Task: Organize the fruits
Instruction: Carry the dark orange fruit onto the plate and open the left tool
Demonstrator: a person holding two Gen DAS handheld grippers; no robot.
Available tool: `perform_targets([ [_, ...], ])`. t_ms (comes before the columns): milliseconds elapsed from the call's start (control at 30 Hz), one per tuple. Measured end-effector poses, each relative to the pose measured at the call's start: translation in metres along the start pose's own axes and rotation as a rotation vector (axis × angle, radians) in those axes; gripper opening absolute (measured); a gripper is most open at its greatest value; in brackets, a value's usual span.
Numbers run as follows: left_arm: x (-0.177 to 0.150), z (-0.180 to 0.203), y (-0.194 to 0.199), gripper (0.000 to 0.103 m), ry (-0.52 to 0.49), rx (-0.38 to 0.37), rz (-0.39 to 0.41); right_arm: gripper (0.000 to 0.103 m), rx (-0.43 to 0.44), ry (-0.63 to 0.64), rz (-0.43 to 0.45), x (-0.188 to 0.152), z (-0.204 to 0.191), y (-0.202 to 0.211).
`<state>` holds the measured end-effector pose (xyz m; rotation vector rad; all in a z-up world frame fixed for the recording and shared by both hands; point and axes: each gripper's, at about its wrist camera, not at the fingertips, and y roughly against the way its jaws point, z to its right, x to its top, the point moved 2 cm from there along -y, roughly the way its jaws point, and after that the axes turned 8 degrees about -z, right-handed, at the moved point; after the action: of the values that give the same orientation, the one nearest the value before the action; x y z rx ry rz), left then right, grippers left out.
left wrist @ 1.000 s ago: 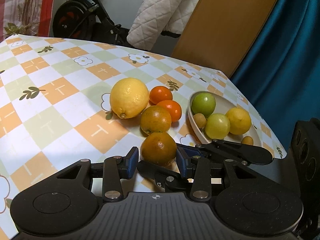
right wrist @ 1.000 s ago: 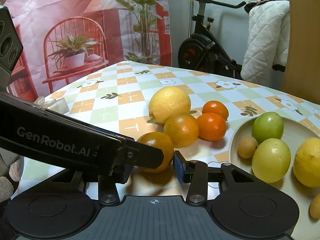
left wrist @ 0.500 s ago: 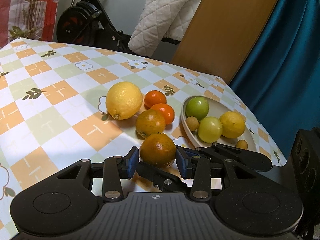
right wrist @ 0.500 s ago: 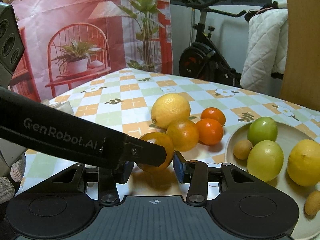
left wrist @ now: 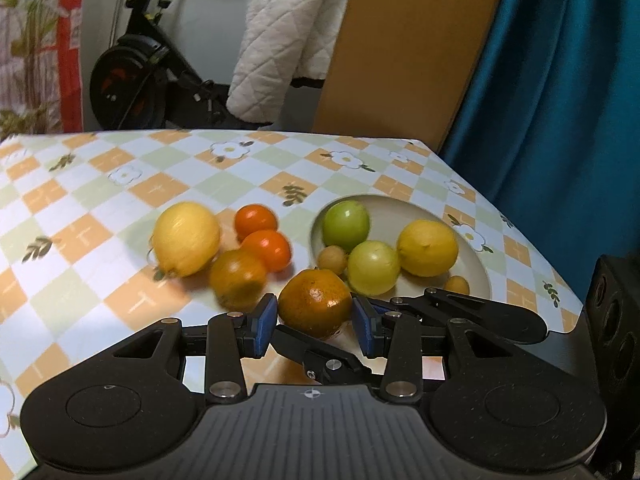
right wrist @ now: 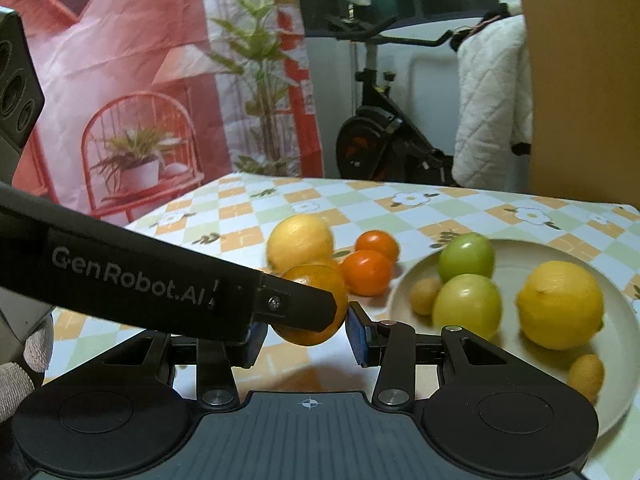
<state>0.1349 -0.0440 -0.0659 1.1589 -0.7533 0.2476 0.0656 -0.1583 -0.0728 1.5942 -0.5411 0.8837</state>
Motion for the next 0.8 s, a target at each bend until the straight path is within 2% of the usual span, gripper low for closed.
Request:
perform_targets([
  [367,0.018,0.031,-0.03,0.045,-0.068,0.01,-0.036,0.039,-0.031,-0.134,0.009,0.002,0.048,0.001],
  [800,0.024,0.034,-0.049,0.046,-0.082,0.038,-0.067,0.039,-0.041,-0.179,0.014,0.0,0.065,-0.008],
])
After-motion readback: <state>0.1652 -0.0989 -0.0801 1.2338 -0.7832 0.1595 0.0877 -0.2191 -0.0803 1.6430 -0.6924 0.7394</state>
